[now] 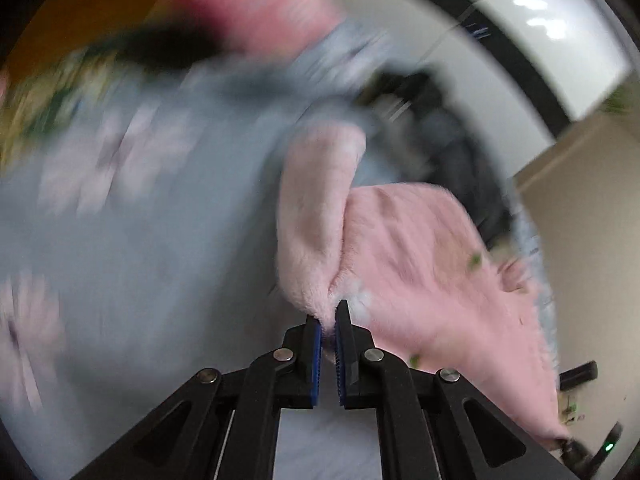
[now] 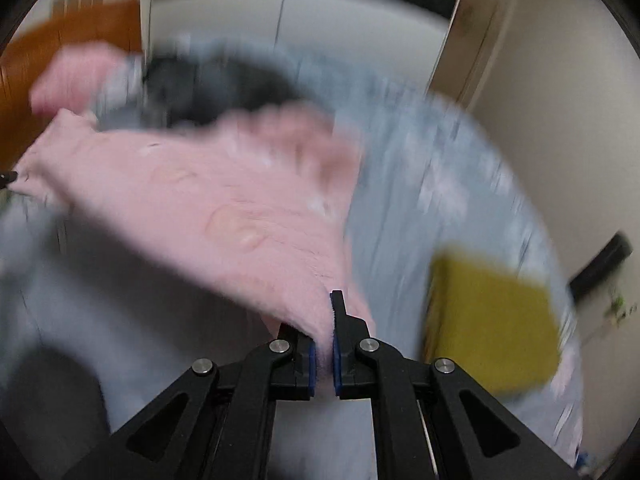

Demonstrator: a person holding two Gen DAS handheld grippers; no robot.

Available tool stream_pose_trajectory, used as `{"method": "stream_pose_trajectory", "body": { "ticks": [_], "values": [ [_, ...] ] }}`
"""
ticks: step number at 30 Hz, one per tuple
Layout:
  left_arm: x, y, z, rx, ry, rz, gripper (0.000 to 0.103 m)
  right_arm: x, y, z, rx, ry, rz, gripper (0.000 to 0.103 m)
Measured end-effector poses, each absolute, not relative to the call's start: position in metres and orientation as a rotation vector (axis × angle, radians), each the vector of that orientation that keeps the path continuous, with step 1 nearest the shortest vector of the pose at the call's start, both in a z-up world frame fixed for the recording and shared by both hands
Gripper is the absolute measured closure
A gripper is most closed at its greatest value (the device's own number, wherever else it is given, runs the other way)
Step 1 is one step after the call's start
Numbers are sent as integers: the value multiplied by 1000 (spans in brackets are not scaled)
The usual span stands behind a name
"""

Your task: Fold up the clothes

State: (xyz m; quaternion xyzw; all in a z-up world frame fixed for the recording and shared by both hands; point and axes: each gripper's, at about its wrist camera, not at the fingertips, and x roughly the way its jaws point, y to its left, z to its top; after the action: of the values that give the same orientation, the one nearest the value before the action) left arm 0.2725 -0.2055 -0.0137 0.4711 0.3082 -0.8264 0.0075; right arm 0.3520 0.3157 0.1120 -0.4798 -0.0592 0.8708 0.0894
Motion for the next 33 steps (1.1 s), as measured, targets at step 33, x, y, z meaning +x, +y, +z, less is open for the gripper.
{"method": "stream_pose_trajectory", "body": {
  "ticks": [33],
  "values": [
    [327, -197, -14, 1482, 1040, -2544, 62, 459, 453, 13, -1320, 1343, 2257, 60]
  ]
}}
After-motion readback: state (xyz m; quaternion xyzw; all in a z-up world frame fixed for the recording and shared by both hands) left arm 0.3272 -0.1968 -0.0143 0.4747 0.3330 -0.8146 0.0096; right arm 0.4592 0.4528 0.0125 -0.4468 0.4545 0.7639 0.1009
